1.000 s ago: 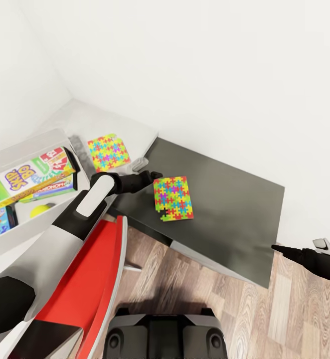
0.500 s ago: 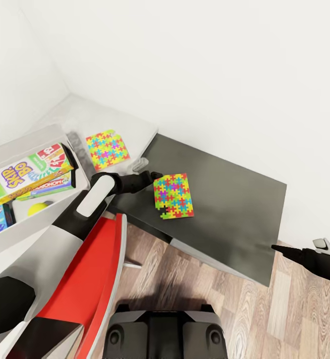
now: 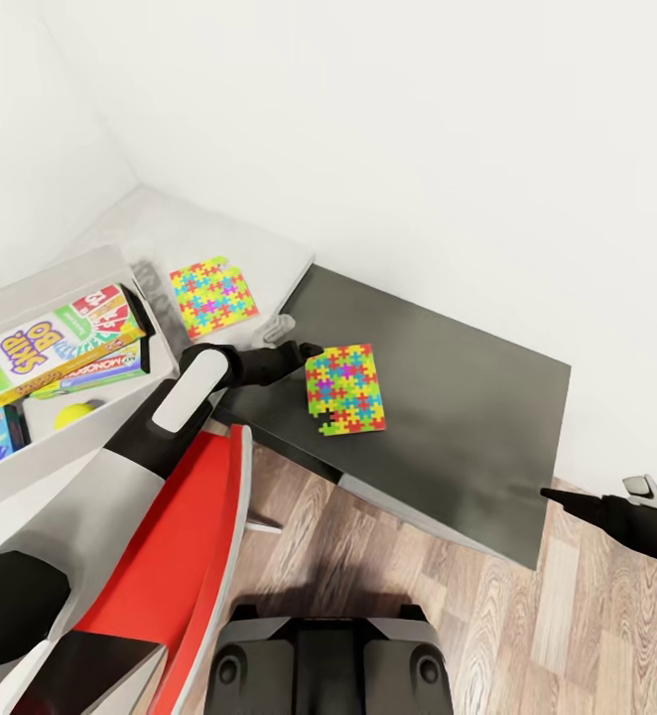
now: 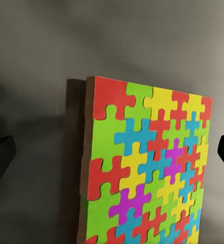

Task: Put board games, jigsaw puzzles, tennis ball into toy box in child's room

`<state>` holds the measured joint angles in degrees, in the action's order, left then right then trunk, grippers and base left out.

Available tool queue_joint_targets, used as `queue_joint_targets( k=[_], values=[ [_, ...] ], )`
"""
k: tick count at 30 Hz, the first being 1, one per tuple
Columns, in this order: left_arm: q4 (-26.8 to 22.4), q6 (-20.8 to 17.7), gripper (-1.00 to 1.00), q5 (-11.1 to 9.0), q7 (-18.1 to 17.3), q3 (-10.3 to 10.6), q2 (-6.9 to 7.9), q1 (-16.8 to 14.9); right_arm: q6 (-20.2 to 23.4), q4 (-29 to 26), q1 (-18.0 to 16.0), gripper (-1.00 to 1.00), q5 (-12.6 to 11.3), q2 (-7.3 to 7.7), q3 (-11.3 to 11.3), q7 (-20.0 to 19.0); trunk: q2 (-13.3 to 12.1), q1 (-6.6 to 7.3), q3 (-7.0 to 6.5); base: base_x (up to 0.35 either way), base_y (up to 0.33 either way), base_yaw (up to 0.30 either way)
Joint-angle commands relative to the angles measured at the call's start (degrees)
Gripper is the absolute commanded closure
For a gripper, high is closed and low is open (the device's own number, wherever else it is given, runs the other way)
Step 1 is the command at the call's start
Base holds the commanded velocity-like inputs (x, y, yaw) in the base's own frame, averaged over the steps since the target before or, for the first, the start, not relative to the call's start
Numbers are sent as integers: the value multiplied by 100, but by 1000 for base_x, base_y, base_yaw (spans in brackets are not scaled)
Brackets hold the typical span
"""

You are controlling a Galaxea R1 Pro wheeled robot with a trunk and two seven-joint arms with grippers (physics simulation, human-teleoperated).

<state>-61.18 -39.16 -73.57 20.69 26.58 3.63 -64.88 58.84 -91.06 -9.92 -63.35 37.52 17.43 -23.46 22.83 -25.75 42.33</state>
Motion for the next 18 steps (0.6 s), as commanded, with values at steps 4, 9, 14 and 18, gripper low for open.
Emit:
queue_joint_targets(
  k=[4, 9, 14, 18],
  values=[
    [-8, 4, -100, -61, 58, 17, 6, -2, 22, -1, 6, -100, 51, 4, 10, -54, 9, -3, 7, 0, 0, -96],
    [-8, 4, -100, -64, 56, 20, 2, -1, 22, -6, 13, -100, 51, 7, 12, -54, 9, -3, 8, 0, 0, -180],
    [-8, 4, -100, -66, 50, 16, 2, 1, 22, -8, 15, -100, 51, 12, 14, -54, 9, -3, 8, 0, 0, -121],
    [-8, 8, -100, -64, 44, 15, 4, 10, 22, -8, 16, -100, 51, 15, 19, -54, 9, -3, 8, 0, 0, -55]
  ],
)
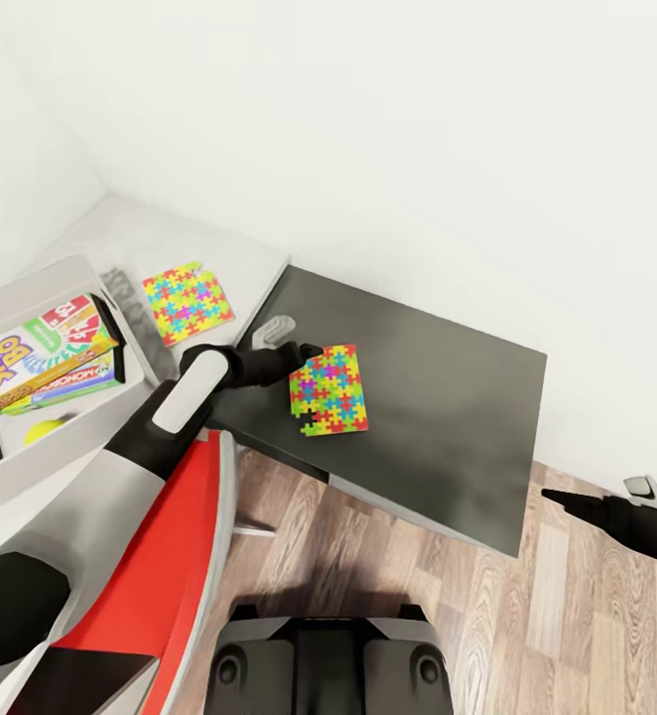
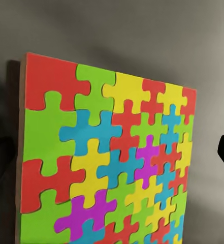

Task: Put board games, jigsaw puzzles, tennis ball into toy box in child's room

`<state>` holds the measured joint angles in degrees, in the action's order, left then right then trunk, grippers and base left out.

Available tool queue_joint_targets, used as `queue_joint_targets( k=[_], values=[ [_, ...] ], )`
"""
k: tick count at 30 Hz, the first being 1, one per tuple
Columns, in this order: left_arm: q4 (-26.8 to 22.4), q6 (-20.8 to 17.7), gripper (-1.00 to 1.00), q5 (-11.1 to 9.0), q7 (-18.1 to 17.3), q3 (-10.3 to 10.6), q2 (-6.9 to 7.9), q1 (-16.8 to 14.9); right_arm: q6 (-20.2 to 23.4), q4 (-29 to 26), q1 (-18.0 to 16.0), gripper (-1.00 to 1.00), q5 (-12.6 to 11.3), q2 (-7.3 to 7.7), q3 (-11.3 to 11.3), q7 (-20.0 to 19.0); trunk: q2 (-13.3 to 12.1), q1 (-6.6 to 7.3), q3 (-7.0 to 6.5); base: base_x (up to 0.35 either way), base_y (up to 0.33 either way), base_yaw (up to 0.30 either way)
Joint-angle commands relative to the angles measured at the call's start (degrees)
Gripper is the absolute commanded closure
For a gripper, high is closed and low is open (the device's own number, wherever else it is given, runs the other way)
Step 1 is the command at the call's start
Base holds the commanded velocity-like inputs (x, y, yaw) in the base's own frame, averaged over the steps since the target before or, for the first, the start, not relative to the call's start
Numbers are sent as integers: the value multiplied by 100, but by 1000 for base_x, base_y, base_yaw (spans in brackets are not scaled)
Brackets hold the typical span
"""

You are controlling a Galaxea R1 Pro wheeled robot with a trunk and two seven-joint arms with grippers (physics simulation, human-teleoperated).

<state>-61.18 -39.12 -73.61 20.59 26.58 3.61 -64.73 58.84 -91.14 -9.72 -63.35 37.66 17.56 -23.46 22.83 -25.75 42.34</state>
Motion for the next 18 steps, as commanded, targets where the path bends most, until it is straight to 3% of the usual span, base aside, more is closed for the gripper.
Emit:
queue_joint_targets(
  k=[1, 18],
  values=[
    [-8, 6, -100, -60, 51, 14, 8, 1, 22, 0, -4, -100, 51, 1, 9, -54, 9, -3, 7, 0, 0, -30],
    [-3, 26, -100, -58, 53, 6, 31, 37, 22, -2, -3, -100, 51, 4, 19, -54, 9, -3, 7, 0, 0, -9]
  ],
)
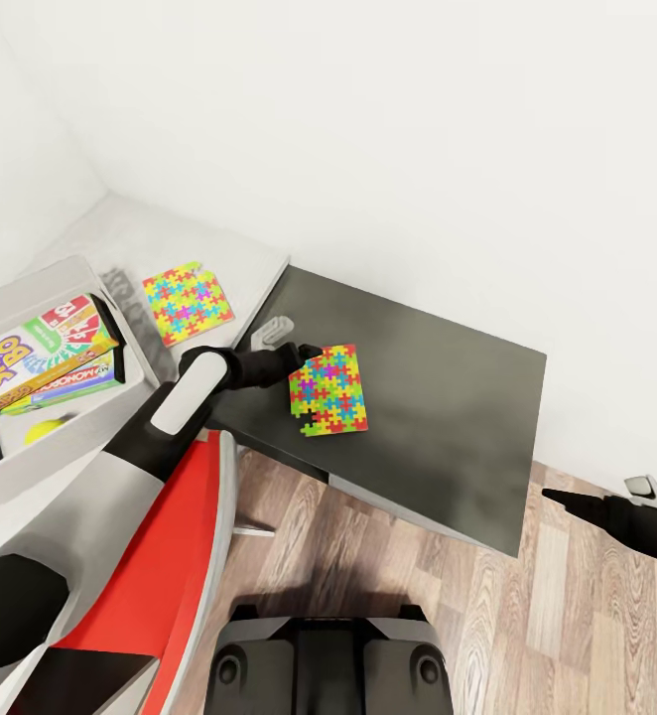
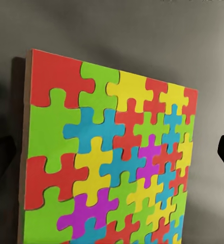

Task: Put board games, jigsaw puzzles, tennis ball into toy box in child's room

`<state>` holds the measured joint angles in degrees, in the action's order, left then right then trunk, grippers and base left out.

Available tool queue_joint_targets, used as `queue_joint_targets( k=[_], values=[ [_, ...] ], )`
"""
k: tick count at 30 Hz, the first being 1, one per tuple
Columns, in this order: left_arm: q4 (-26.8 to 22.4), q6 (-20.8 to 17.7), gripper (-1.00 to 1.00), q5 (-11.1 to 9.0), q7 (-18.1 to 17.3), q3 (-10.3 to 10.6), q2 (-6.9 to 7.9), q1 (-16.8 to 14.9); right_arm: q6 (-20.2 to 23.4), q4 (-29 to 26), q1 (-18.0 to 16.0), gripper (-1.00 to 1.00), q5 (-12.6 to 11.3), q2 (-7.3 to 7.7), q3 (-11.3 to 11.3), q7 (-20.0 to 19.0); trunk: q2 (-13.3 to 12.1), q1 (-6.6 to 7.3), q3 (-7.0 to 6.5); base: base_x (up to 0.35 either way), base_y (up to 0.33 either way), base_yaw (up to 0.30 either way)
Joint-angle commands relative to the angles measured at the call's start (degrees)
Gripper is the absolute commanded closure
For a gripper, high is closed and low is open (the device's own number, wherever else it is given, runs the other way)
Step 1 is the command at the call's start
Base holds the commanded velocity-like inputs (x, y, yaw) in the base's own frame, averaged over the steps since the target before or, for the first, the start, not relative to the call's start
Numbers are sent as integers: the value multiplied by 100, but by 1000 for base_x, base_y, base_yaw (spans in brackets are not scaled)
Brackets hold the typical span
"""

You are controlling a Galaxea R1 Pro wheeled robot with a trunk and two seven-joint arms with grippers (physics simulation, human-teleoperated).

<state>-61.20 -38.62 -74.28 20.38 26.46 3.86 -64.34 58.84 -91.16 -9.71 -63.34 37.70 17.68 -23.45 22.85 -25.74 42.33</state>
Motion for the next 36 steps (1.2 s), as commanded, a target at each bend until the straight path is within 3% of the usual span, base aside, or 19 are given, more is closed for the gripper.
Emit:
queue_joint_targets(
  k=[1, 12, 36],
  values=[
    [-3, -24, -100, 9, 76, 18, 8, -2, 22, 0, -4, -100, 50, 2, 6, -54, 7, -4, 8, 0, 0, -1],
    [-4, -23, -100, 10, 94, 21, 4, 2, 27, 1, -2, -100, 50, 6, 7, -54, 7, -4, 8, 0, 0, -67],
    [-6, -23, -100, 4, 99, 26, 4, 9, 31, 2, -2, -100, 50, 10, 7, -54, 7, -4, 8, 0, 0, -218]
  ],
)
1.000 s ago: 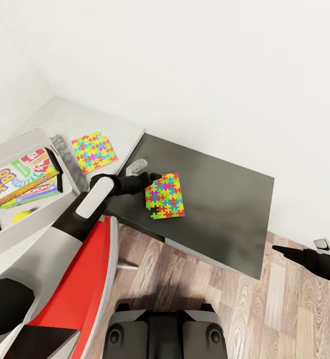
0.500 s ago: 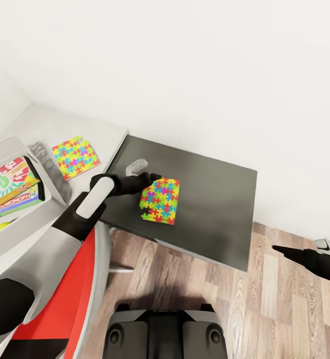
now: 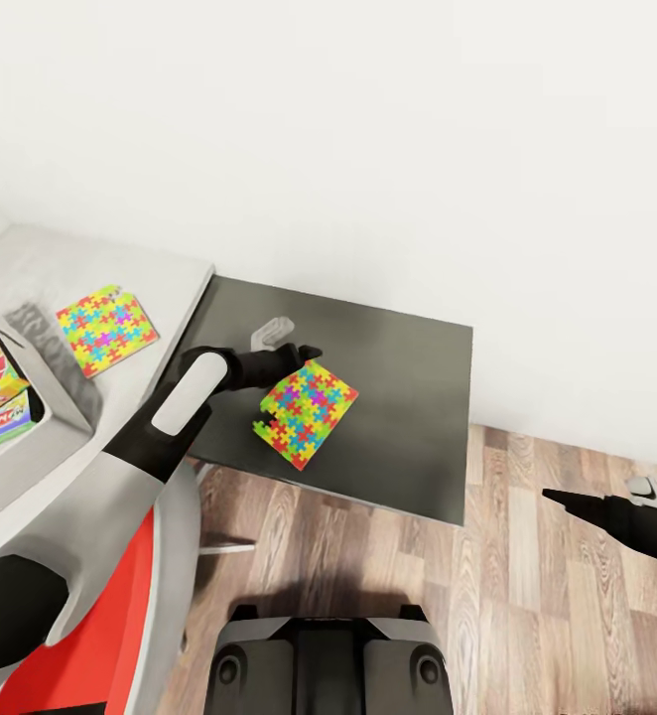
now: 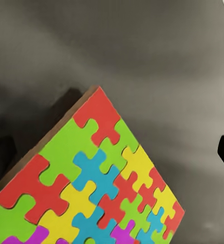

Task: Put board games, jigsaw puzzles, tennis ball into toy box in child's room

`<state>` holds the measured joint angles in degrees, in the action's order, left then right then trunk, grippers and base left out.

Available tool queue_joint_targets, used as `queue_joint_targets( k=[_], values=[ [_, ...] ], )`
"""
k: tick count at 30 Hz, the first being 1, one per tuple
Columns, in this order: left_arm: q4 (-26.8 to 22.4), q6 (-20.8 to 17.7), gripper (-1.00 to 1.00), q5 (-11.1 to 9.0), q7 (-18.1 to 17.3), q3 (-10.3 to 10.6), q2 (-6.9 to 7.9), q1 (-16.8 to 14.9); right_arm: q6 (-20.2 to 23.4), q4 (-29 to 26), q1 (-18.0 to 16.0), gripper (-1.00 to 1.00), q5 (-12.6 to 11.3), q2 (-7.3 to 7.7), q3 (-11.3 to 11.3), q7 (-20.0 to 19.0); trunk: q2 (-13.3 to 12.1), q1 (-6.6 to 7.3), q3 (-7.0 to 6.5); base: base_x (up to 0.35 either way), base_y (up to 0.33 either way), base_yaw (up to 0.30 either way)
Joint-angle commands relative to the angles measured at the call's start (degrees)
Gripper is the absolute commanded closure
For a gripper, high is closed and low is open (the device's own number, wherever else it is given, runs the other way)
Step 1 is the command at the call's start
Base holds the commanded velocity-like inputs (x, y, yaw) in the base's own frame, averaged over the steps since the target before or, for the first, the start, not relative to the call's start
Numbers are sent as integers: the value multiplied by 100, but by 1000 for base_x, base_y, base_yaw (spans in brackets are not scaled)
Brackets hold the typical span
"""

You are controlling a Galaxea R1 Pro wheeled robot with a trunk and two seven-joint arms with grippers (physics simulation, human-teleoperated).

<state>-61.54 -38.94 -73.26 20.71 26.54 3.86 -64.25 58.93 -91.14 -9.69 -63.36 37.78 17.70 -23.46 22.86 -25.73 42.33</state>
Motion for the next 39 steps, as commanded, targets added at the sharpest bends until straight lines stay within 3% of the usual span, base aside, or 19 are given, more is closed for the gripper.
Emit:
queue_joint_targets(
  k=[1, 15, 39],
  values=[
    [28, 9, -100, -99, 66, 16, 7, 2, 22, 0, -5, -100, 52, 1, 6, -54, 6, -6, 8, 0, 0, -81],
    [-53, 35, -100, -103, 36, -27, 53, 185, 22, 0, -5, -100, 49, 1, 6, -54, 6, -6, 8, -25, -10, -28],
    [-76, 36, -100, -119, 63, -84, 93, 211, 22, 0, -4, -100, 49, 1, 6, -54, 6, -6, 8, -60, -26, -1]
  ],
)
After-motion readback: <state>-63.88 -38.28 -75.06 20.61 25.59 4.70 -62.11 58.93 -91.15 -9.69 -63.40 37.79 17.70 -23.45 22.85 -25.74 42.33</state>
